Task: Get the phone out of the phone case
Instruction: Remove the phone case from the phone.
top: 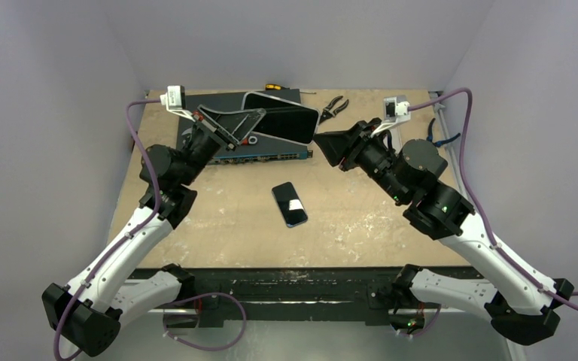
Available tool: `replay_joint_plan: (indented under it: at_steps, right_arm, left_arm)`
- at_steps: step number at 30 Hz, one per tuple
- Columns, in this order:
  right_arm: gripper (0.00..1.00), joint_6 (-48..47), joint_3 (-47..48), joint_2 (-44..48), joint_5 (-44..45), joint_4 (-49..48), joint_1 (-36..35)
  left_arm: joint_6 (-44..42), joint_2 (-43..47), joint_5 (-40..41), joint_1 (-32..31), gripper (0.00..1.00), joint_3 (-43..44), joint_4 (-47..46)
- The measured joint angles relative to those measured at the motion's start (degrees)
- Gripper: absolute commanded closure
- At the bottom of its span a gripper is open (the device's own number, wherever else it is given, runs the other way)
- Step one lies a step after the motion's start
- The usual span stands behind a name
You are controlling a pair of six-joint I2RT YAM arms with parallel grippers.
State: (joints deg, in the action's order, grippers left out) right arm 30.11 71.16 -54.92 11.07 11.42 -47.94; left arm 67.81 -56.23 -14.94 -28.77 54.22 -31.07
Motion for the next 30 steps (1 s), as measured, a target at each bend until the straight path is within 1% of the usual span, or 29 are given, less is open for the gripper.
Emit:
replay_joint_plan:
  at_steps: [12,23,26,30]
  right_arm:
    - [0.70,0.57,0.61,-0.44,0.24,0.68,0.11]
    - [0.72,1.88,1.25,-1.73,-0.42,1.07,1.70]
    - [0.73,1.97,1.27,-2.05,-0.13,1.57,2.80]
    - [0.72,2.10,1.27,-3.43,-0.09,3.48,5.97]
  left_arm:
    - [-0.15,0.00,0.20,0.00,1.00,0.00,0.15]
    - [-0.55,0.00,0.70,0.00,1.00,0.00,0.37]
    - [0.22,0.00,0.63,0.24,1.00,0.00,0.00]
    - [1.49,0.98,-0.35,0.11,1.00,0.00,-3.02]
